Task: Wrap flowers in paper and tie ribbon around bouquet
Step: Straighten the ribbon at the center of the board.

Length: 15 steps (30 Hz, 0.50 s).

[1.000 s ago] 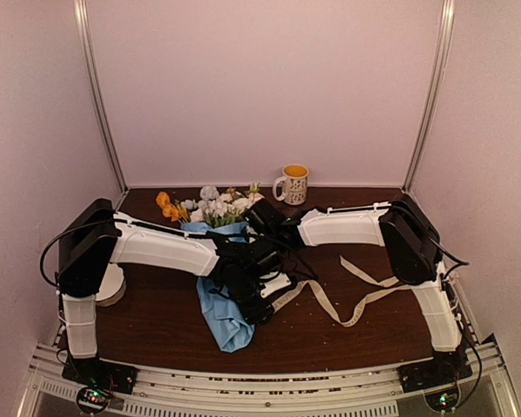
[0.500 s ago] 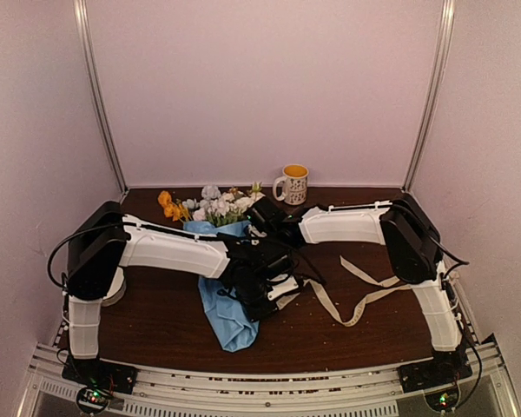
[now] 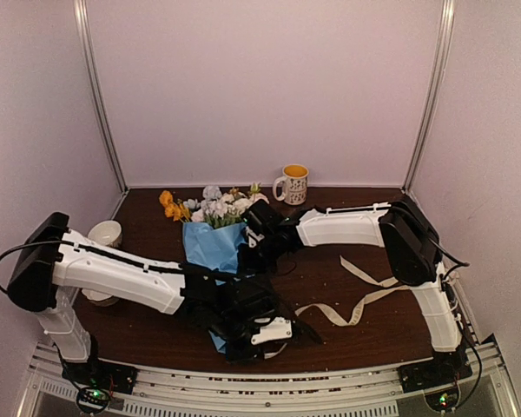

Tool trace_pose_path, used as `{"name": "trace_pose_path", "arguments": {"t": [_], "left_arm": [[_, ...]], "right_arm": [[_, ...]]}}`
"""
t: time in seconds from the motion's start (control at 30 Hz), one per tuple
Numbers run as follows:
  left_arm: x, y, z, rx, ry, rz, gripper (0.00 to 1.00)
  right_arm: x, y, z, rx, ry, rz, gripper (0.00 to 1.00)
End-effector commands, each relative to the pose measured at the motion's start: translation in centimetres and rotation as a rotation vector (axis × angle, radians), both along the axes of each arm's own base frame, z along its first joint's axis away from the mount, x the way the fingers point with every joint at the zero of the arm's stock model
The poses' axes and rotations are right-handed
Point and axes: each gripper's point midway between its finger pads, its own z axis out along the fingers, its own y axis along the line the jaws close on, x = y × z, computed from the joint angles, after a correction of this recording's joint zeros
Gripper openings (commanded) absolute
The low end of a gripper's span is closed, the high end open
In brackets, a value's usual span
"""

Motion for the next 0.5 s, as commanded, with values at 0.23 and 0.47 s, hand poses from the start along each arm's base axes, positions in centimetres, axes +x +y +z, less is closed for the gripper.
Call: {"name": "trace_pose_path", "arguments": {"t": [0.23,0.47], "left_arm": [[-4.2,9.4,-3.1,0.137,0.243,0.238,0.00],[0.2,15.6,-2.8,0.027,0.367,0.732,0.00]], "right_arm": [[-0.2,-0.8,2.9,0.009,-0.006,-0.013,0.00],[-0.4,-1.2,3.1,0.016,0.019,-0.011,0.00]]}}
